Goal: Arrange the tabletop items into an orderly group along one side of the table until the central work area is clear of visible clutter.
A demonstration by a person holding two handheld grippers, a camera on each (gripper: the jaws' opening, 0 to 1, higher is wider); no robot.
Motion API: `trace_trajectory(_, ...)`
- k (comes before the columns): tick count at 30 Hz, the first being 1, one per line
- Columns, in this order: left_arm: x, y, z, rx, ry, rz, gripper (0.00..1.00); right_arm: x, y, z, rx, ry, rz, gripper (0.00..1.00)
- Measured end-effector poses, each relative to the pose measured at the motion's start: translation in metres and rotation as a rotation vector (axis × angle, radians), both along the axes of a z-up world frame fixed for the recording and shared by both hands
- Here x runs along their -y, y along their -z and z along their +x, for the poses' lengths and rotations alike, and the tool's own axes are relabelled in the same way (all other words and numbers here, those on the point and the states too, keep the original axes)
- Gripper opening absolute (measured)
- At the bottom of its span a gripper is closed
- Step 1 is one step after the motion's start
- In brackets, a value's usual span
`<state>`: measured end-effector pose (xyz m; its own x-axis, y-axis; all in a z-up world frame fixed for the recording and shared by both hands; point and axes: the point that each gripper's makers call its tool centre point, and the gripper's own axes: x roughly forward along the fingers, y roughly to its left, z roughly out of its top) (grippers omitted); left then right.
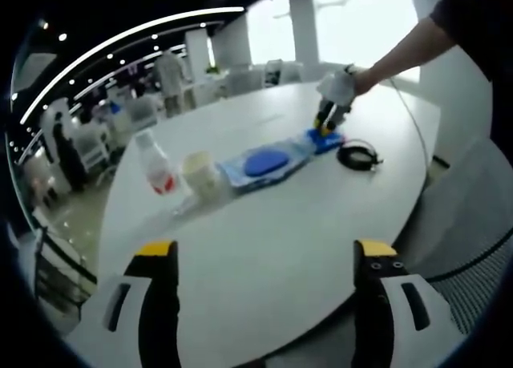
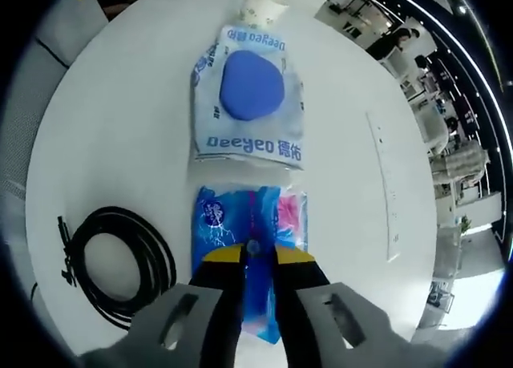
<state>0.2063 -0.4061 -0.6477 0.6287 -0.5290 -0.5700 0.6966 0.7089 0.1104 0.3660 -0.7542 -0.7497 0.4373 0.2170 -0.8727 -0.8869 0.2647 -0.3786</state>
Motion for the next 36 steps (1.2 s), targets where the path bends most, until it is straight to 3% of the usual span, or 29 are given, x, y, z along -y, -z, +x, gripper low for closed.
trace_trajectory(3, 0.000, 0.001, -0.001, -0.001, 0.007, 0.004, 0.87, -0.002, -0.005, 0.000, 0.006, 0.058, 0.048, 0.17)
trace_trajectory(13, 0.001, -0.002, 0.000, 0.004, 0.002, -0.017, 0.87, -0.003, -0.023, -0.004, 0.055, 0.124, 0.125, 0.26)
trace_trajectory(22, 0.002, -0.004, 0.000, 0.007, 0.001, -0.026, 0.88, -0.006, -0.038, -0.007, 0.098, 0.211, 0.223, 0.41)
trace_trajectory(31, 0.002, -0.006, 0.000, 0.014, -0.001, -0.035, 0.91, -0.003, -0.049, -0.024, 0.111, 0.249, 0.293, 0.54)
trace_trajectory(36, 0.003, -0.006, -0.001, 0.010, 0.007, -0.035, 0.91, 0.000, -0.049, -0.036, 0.105, 0.235, 0.293, 0.62)
